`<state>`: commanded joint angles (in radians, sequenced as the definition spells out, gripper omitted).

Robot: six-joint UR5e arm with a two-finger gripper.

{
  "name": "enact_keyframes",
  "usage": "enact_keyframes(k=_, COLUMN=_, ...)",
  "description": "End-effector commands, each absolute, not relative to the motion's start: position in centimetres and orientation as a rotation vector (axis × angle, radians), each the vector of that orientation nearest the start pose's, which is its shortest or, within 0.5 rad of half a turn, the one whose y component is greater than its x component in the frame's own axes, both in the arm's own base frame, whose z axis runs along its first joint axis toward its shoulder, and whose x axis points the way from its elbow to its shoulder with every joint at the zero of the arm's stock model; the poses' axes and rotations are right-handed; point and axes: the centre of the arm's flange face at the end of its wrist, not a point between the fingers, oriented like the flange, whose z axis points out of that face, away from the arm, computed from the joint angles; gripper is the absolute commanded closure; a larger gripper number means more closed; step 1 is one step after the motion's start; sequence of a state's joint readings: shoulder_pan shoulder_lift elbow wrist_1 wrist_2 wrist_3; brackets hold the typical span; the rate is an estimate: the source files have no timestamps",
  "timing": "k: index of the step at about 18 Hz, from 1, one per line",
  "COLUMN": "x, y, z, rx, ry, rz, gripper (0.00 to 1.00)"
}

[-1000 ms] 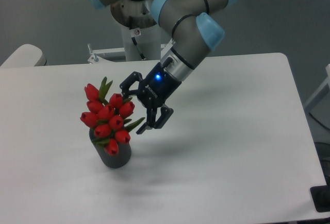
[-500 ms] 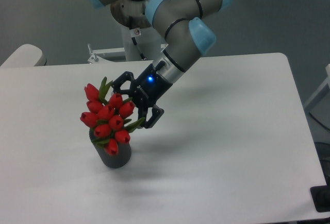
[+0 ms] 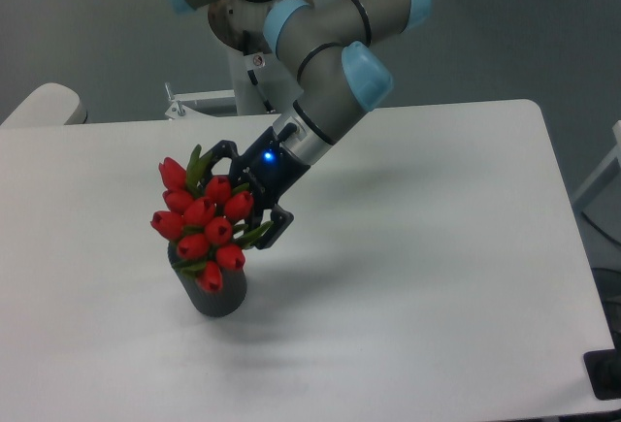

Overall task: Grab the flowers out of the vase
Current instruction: 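Push the gripper into the bouquet and close around the tulip stems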

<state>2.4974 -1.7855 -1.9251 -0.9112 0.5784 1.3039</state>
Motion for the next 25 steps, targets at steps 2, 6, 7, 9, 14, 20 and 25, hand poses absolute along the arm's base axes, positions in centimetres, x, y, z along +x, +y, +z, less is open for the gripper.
enact_keyframes(k=2, x=-28.56, y=49.30, z=31.60, rx=-2.125, ry=0.464, rz=-0.451, gripper=0.00)
enact_keyframes(k=6, x=-28.30, y=49.46, z=31.71, rx=-2.075, ry=0.451, rz=-0.482, gripper=0.00)
enact_keyframes(k=7, x=-28.33, y=49.41, z=31.69, rx=-2.071, ry=0.448, rz=-0.484, gripper=0.00)
enact_keyframes(k=9, x=-28.37, y=49.36, z=31.79, rx=-2.068, ry=0.447, rz=-0.483, gripper=0.00)
enact_keyframes(k=14, x=-28.70, y=49.21, z=31.92, rx=-2.062, ry=0.452, rz=-0.462, gripper=0.23)
enact_keyframes(k=20, x=-28.60, y=49.23, z=31.85, rx=-2.056, ry=0.465, rz=-0.443, gripper=0.52)
enact_keyframes(k=25, x=-28.90, y=49.26, z=32.16, rx=-2.054, ry=0.464, rz=-0.436, gripper=0.60)
